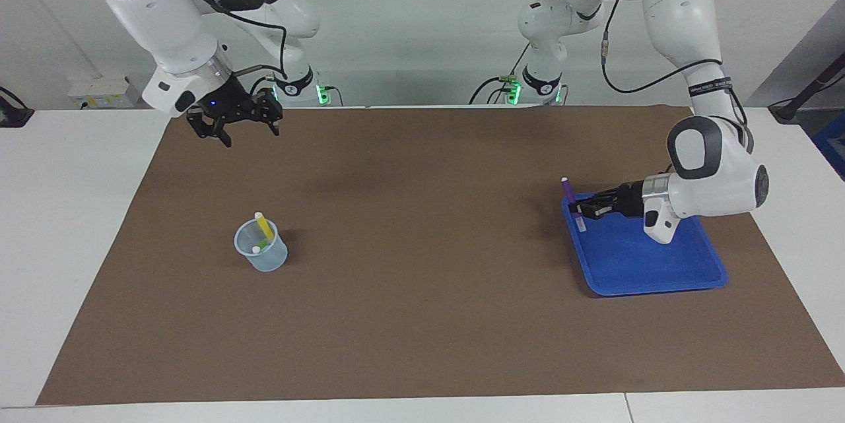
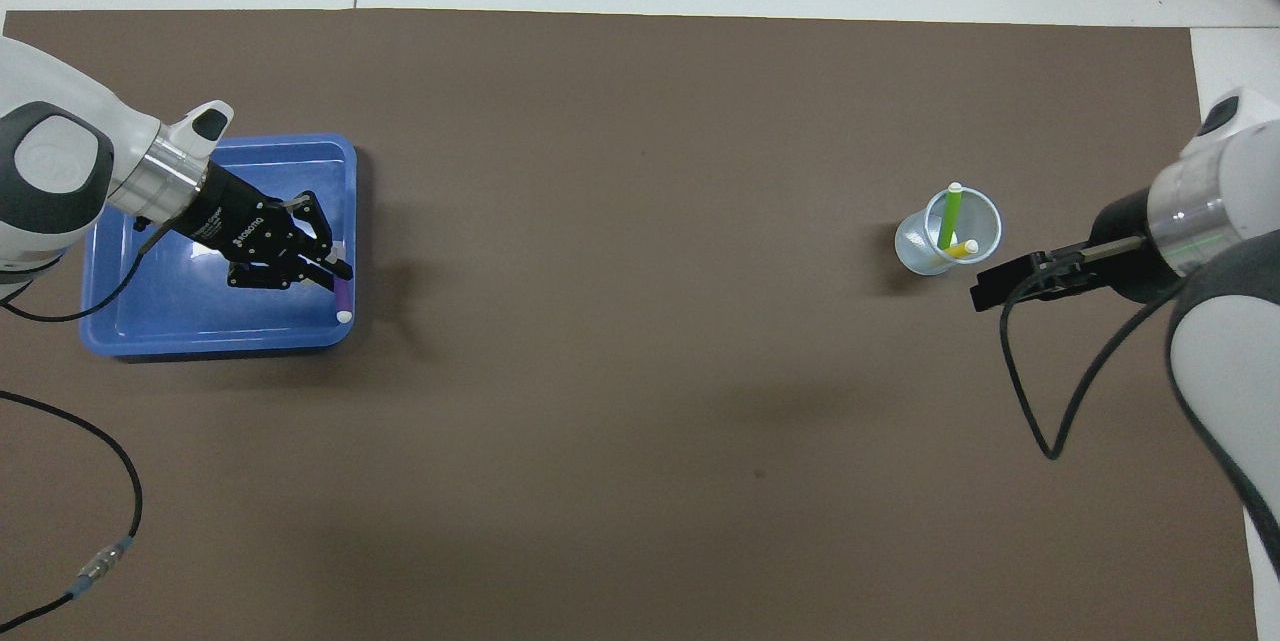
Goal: Transfer and insert pens with both arms
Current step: 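Close the left gripper on the purple pen and lift it, then carry the purple pen forward with the left gripper while the right gripper approaches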
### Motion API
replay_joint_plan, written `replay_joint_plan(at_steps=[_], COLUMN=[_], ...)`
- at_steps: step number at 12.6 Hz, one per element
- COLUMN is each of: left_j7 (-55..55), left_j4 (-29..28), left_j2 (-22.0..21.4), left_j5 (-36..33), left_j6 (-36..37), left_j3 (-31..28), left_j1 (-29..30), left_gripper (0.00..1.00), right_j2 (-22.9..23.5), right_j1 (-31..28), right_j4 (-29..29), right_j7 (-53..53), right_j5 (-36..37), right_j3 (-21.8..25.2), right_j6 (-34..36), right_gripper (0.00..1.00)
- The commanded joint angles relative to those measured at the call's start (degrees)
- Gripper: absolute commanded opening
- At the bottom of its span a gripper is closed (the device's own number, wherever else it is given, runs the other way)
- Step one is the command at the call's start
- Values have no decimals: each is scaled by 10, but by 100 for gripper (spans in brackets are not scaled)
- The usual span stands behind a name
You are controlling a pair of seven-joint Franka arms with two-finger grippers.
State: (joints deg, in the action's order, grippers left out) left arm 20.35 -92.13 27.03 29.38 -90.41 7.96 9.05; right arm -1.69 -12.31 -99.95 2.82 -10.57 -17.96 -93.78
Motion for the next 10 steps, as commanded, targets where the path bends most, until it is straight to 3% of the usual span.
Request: replay_joint_plan(at_steps=[1,6,10], left_j7=[29,49,83], left_j4=[-24,-27,-33], left_j2=[-22,-22,-26], left_j5=[21,42,74], left_j6=[5,5,2], left_j3=[-7,-7,-7], left_j1=[-9,-17,-43], left_gripper=[0,0,0], right_j2=[-22,-10,26], right_j1=[52,169,241], right_j4=[-57,-114,-118], right_j7=[-96,-303,-419], right_j5=[-66,-137,-138], right_j3=[-3,-3,-3], right_j6=[-79,-255,-347], right_gripper=[100,100,100])
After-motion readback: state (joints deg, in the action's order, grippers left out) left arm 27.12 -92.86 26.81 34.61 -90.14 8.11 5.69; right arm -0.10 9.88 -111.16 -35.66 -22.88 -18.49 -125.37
